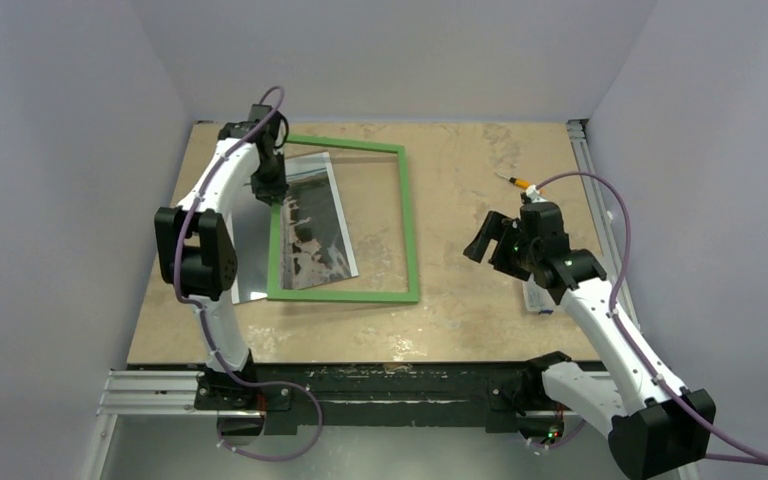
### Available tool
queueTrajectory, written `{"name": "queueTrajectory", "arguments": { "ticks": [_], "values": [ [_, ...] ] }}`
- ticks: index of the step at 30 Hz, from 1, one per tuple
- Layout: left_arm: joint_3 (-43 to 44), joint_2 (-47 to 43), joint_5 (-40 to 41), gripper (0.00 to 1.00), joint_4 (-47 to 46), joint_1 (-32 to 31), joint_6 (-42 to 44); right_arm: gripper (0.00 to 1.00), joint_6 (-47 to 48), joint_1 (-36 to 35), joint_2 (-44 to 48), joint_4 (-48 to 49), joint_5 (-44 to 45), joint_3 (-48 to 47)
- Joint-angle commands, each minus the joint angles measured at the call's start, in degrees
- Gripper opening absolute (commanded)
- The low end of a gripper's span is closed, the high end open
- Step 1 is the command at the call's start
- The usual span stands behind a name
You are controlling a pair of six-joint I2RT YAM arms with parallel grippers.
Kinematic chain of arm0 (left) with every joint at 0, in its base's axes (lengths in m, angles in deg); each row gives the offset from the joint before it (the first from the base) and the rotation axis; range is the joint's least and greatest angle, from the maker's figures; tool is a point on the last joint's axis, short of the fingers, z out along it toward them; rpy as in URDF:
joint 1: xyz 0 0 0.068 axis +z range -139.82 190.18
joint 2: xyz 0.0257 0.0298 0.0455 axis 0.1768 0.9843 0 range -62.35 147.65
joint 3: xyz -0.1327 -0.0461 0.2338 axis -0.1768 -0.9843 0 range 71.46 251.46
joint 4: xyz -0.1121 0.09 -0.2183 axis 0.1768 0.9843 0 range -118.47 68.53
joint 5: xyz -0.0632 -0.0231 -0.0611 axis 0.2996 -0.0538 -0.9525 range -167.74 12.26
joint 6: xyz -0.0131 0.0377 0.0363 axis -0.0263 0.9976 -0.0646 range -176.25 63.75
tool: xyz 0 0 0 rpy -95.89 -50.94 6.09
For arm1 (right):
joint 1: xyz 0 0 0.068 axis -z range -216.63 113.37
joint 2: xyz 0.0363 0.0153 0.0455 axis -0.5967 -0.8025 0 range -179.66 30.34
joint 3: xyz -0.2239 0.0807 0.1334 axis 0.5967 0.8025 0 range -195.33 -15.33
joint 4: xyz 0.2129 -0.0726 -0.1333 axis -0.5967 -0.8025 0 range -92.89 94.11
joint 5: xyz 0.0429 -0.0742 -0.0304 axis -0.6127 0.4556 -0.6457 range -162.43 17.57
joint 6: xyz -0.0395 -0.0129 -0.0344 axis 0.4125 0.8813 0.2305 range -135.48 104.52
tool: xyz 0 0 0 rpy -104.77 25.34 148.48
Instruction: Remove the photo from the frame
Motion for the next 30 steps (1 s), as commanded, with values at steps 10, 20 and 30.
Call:
{"name": "queueTrajectory", "arguments": {
  "ticks": [10,20,30],
  "values": [
    [0.98,5.35,-7.84,0.00,-12.25,-13.33,-23.56,0.83,-0.77,-0.25,6.71,-4.13,4.06,-1.33],
    [14.04,18.65,-11.03,0.00,-15.72,-21.59,-32.94,0.84,1.45,-0.31,7.74,-8.07,7.66,-4.51],
    [17.27,21.88,-10.30,0.00,-14.11,-21.72,-32.51,0.84,1.42,-0.31,8.11,-4.32,4.85,-0.37]
  ]
}}
